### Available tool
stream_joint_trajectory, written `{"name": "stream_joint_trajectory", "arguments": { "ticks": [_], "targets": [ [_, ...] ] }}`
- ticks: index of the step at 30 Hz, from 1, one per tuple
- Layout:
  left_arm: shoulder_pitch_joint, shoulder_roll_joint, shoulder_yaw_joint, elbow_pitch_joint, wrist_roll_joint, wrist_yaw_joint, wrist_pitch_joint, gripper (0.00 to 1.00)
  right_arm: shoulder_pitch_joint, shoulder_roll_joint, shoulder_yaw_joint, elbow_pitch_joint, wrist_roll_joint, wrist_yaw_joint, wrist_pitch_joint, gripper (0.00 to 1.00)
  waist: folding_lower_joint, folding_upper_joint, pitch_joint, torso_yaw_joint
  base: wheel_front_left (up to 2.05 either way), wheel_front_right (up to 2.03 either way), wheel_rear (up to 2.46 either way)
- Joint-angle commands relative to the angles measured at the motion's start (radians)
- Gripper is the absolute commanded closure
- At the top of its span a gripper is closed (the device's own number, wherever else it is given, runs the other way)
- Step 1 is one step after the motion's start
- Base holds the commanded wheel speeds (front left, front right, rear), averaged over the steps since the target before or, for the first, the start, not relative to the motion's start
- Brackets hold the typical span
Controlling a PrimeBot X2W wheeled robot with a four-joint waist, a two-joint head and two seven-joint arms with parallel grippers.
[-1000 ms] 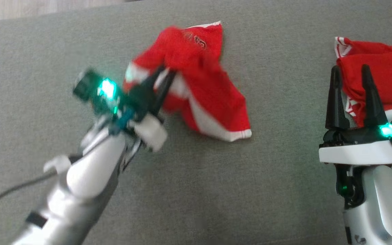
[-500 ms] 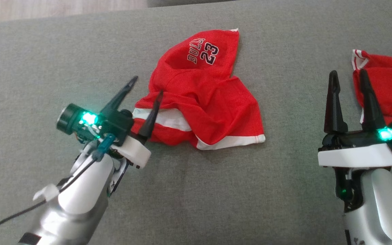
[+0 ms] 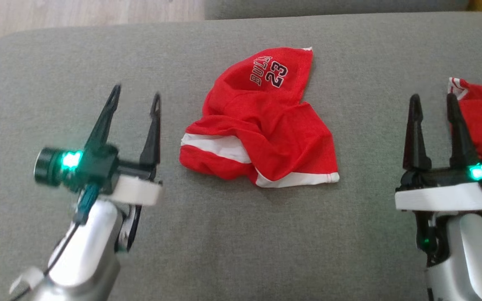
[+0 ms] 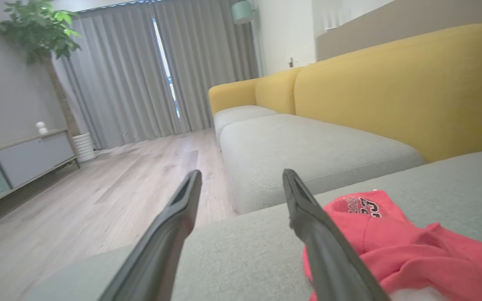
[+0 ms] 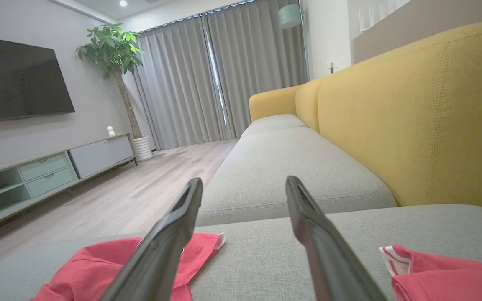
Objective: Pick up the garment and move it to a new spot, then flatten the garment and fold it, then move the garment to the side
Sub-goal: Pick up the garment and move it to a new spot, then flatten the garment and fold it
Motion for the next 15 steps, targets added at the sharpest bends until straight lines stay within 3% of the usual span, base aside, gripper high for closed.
{"name": "stream_joint_trajectory", "arguments": {
  "ticks": [1,8,15],
  "targets": [
    [0.016,0.022,0.055,-0.043,-0.016,0.023,-0.015,0.0,0.0,0.002,0.021,-0.033,-0.014,0.007,-0.011,0.0,0.0,0.0,-0.007,0.008,0.0,0.0,0.0],
    [0.148,-0.034,0.093,-0.08,-0.031,0.07,-0.02,0.0,0.027,0.002,0.007,-0.039,-0.026,0.007,-0.011,0.0,0.0,0.0,-0.025,0.022,0.0,0.0,0.0],
    [0.22,-0.086,0.125,-0.102,-0.015,0.059,-0.021,0.0,0.043,0.002,0.012,-0.033,-0.031,0.007,-0.01,0.0,0.0,0.0,-0.028,0.026,0.0,0.0,0.0]
  ]
}}
